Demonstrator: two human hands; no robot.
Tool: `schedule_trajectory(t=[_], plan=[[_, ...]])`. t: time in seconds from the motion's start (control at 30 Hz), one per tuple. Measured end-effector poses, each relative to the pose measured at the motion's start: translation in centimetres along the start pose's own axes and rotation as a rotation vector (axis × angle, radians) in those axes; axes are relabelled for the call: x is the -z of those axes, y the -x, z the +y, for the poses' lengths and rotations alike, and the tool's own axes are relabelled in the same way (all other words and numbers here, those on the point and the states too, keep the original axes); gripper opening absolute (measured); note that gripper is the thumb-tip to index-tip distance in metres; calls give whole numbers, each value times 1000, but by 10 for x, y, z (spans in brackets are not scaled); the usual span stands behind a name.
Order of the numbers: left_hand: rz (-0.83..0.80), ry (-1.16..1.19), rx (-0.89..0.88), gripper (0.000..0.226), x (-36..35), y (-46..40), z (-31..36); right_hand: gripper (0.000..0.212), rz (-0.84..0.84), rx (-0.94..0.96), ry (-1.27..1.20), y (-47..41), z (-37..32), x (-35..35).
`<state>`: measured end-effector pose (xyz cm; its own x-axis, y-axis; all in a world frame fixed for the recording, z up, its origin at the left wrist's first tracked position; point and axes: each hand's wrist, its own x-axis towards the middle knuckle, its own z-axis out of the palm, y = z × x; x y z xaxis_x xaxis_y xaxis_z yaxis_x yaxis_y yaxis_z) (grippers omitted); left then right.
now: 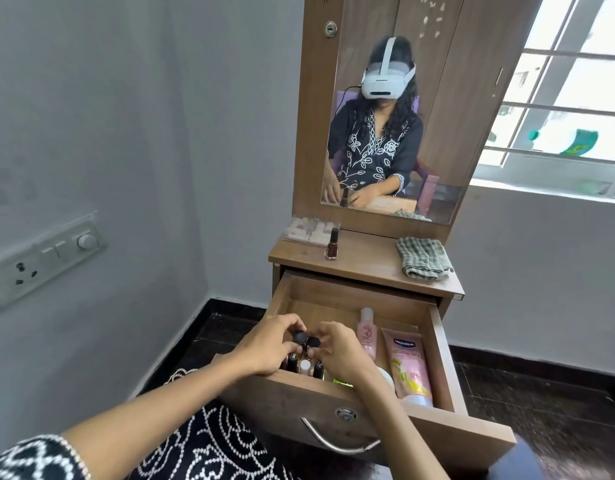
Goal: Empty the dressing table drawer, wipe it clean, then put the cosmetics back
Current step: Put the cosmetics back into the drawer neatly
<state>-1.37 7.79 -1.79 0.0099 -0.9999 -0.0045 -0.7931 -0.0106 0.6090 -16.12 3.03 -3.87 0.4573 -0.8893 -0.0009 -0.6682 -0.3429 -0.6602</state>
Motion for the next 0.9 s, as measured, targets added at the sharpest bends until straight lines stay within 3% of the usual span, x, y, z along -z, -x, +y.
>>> schedule_trajectory(t=[0.9], plan=[[-79, -135, 100, 28, -3, -1, -1, 29, -63, -29, 2, -3, 3, 1]])
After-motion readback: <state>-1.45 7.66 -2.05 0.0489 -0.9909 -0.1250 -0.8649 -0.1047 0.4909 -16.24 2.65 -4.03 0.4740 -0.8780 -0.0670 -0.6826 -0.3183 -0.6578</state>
